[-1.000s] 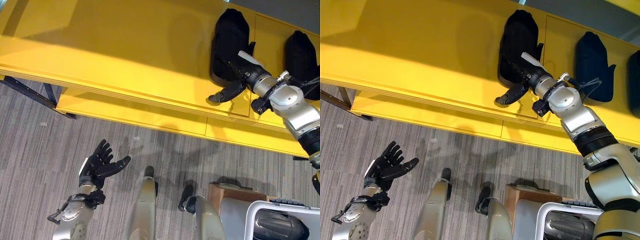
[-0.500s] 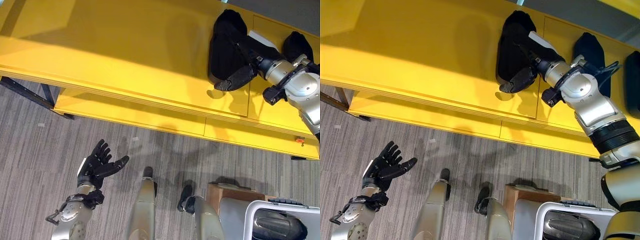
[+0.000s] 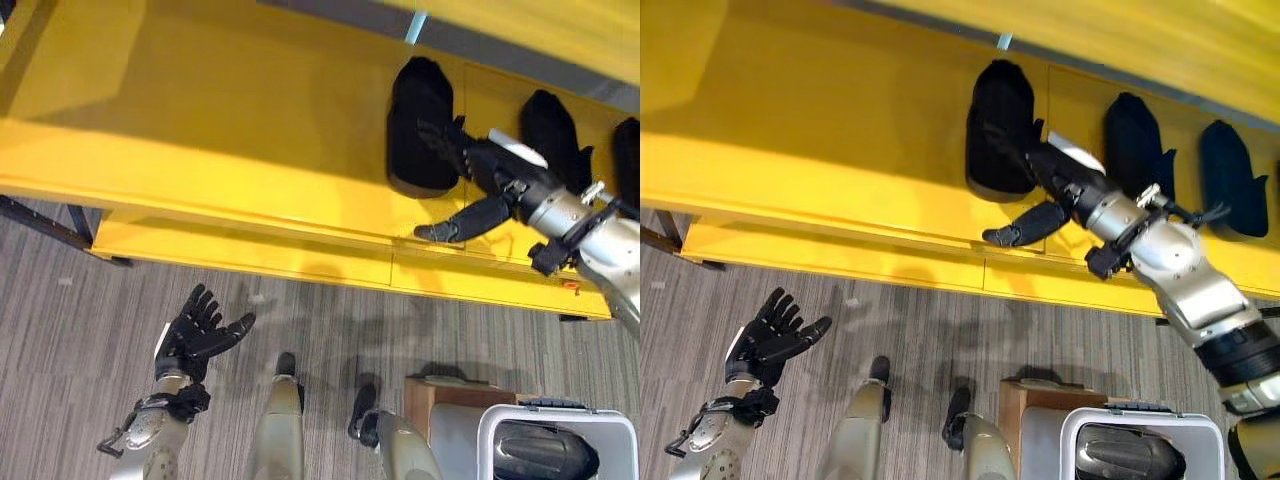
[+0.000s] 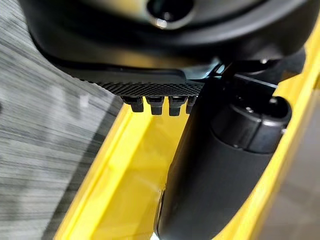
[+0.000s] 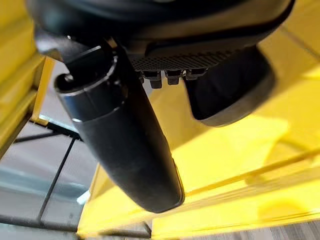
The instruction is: Move parts from the plastic box to the shelf.
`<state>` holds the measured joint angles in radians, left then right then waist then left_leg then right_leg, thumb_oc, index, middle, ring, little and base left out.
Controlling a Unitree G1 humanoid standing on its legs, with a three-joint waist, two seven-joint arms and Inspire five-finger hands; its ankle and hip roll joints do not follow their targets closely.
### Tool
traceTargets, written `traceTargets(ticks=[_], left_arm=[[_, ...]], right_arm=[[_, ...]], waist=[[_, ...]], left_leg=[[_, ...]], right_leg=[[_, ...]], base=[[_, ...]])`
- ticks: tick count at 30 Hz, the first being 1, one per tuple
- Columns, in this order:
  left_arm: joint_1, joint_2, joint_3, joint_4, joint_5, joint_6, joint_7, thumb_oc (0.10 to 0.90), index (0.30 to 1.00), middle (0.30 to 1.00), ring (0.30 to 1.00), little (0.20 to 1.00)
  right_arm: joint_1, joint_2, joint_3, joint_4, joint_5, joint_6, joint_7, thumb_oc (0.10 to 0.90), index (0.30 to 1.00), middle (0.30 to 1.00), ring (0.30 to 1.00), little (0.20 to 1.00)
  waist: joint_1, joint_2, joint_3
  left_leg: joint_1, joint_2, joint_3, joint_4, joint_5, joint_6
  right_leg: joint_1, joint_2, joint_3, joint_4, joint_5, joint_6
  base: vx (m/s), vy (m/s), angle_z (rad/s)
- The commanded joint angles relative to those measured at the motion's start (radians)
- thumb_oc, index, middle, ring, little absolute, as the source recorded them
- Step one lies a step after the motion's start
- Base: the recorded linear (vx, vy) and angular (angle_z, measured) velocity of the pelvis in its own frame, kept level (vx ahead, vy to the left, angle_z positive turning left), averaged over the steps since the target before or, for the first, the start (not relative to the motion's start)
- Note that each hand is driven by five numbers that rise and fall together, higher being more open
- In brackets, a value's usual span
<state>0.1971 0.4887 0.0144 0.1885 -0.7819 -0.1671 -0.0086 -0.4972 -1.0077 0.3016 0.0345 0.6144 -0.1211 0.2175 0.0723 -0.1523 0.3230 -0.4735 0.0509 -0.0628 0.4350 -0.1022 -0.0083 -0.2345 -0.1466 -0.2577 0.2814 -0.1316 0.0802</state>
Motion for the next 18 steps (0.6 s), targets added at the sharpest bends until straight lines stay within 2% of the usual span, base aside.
traceTargets(ticks=[1,5,6,8,10,15,18], left_arm=[[0.02,0.024,0.006,-0.045,-0.012,-0.073,-0.024,0.9,1.0,1.0,1.0,1.0],[0.021,-0.014,0.0,-0.046,0.003,-0.065,-0.026,0.9,1.0,1.0,1.0,1.0],[0.02,-0.029,-0.008,-0.044,0.003,-0.065,-0.028,0.9,1.0,1.0,1.0,1.0],[0.025,-0.041,-0.004,-0.046,0.017,-0.062,-0.033,0.9,1.0,1.0,1.0,1.0],[0.027,-0.055,0.004,-0.046,0.034,-0.059,-0.039,0.9,1.0,1.0,1.0,1.0],[0.039,-0.085,-0.005,-0.039,0.084,-0.063,-0.044,0.9,1.0,1.0,1.0,1.0],[0.035,-0.109,-0.012,-0.029,0.106,-0.071,-0.03,0.9,1.0,1.0,1.0,1.0]], right_arm=[[0.023,0.066,-0.103,-0.038,0.11,-0.099,-0.015,0.9,1.0,1.0,1.0,1.0],[0.185,0.182,-0.176,-0.125,0.143,-0.095,0.003,0.9,1.0,1.0,1.0,1.0],[0.232,0.24,-0.187,-0.135,0.172,-0.096,0.007,0.9,1.0,1.0,1.0,1.0],[0.287,0.255,-0.193,-0.203,0.144,-0.087,0.035,0.9,1.0,1.0,1.0,1.0],[0.354,0.311,-0.208,-0.208,0.155,-0.084,0.035,0.9,1.0,1.0,1.0,1.0],[0.484,0.475,-0.205,-0.232,0.104,-0.072,0.017,0.9,1.0,1.0,1.0,1.0],[0.53,0.6,-0.177,-0.192,0.116,-0.075,-0.007,0.9,1.0,1.0,1.0,1.0]], waist=[[-0.014,-0.007,-0.141],[-0.023,0.001,-0.181],[-0.025,0.003,-0.193],[-0.032,0.006,-0.216],[-0.035,0.011,-0.239],[-0.049,0.021,-0.289],[-0.055,0.027,-0.306]], left_leg=[[0.07,0.062,-0.035,-0.127,0.03,-0.03],[0.142,0.06,-0.022,-0.229,0.061,-0.035],[0.167,0.061,-0.016,-0.261,0.066,-0.037],[0.188,0.058,-0.012,-0.301,0.086,-0.039],[0.212,0.06,-0.011,-0.343,0.099,-0.04],[0.278,0.056,0.017,-0.439,0.123,-0.039],[0.304,0.055,0.033,-0.464,0.124,-0.036]], right_leg=[[0.062,-0.057,0.002,-0.063,0.058,0.061],[0.132,-0.06,-0.007,-0.157,0.097,0.071],[0.147,-0.058,-0.003,-0.176,0.107,0.076],[0.162,-0.058,-0.005,-0.209,0.12,0.078],[0.18,-0.062,-0.007,-0.239,0.138,0.084],[0.213,-0.069,0.01,-0.313,0.181,0.096],[0.222,-0.071,0.025,-0.337,0.191,0.1]], base=[[0.06,0.009,-0.04],[0.07,0.013,-0.04],[0.07,0.038,0.03],[0.06,0.033,0.03],[0.05,0.034,0.05],[0.04,0.053,0.01],[0.01,0.069,-0.09]])
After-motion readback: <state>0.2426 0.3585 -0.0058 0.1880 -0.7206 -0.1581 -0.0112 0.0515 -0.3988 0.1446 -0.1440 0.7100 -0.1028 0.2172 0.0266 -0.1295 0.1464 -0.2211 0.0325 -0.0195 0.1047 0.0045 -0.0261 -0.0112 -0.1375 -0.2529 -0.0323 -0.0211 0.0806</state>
